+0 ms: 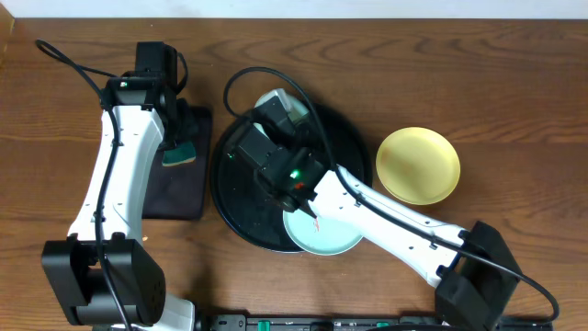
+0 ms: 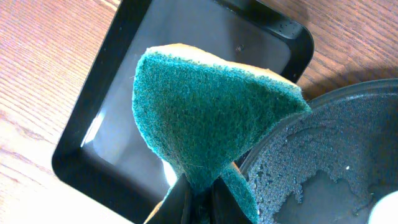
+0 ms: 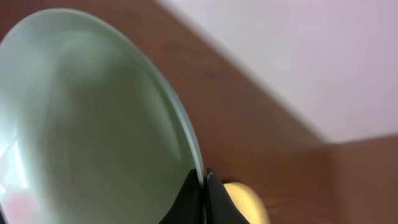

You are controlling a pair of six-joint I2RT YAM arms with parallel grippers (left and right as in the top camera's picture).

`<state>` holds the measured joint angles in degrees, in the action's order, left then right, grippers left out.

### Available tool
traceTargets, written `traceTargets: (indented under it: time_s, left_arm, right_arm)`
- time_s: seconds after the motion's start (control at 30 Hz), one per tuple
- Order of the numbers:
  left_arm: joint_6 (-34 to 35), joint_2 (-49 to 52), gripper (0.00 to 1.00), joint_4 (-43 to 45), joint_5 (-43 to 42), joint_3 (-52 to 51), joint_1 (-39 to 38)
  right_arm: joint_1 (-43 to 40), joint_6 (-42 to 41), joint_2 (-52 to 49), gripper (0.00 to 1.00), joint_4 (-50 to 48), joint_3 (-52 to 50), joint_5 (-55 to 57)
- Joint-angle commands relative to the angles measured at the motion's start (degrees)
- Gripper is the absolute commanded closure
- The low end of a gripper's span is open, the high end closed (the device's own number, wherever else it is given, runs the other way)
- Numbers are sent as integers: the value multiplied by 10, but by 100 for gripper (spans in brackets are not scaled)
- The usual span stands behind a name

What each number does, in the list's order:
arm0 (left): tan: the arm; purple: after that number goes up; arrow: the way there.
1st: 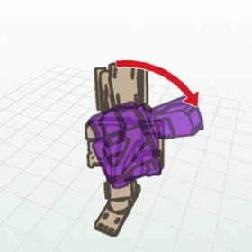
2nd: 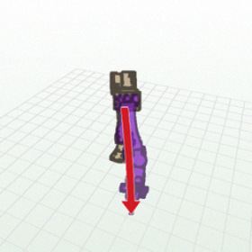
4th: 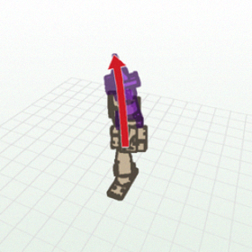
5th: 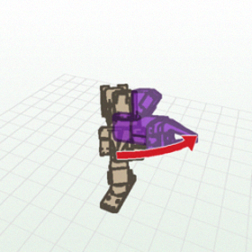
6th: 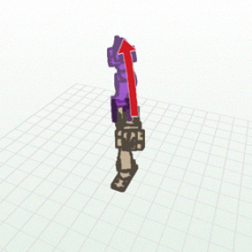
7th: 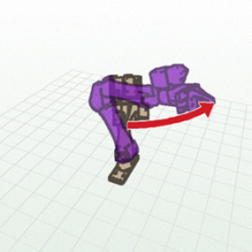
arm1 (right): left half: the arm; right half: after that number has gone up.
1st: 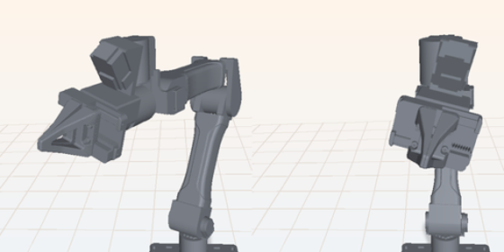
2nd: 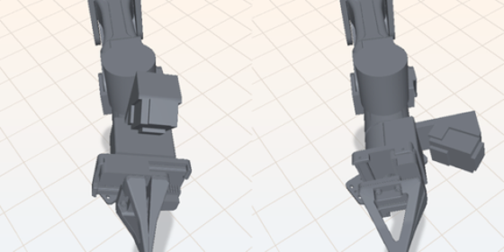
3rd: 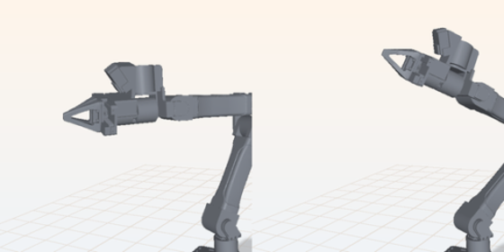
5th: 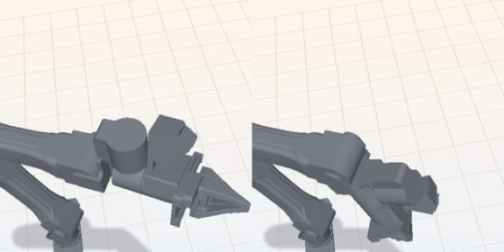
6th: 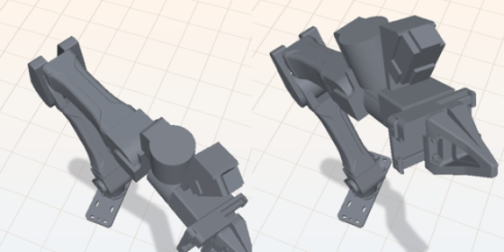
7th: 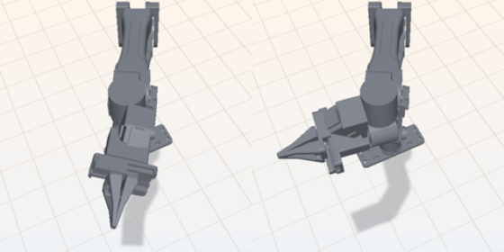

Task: Clean dirty plates on tray and stack at the side
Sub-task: 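Lift the pale green plate with the right gripper and carry it right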

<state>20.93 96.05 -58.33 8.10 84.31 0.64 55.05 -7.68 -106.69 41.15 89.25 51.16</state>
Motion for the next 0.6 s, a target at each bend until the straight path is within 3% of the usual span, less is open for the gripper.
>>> traceTargets:
  time_s: [0.0,0.3,0.47,0.57]
  left_arm:
    - [-5,-1,93,-2,10,10,1]
    - [-5,-1,93,-2,10,10,1]
    - [-5,-1,93,-4,10,10,1]
    - [-5,-1,93,-5,10,10,1]
  right_arm:
    - [-18,-43,33,99,7,0,-199]
    - [-144,-47,131,99,22,0,-447]
    - [-263,-66,198,99,75,0,-588]
    - [-342,-82,237,99,129,0,-605]
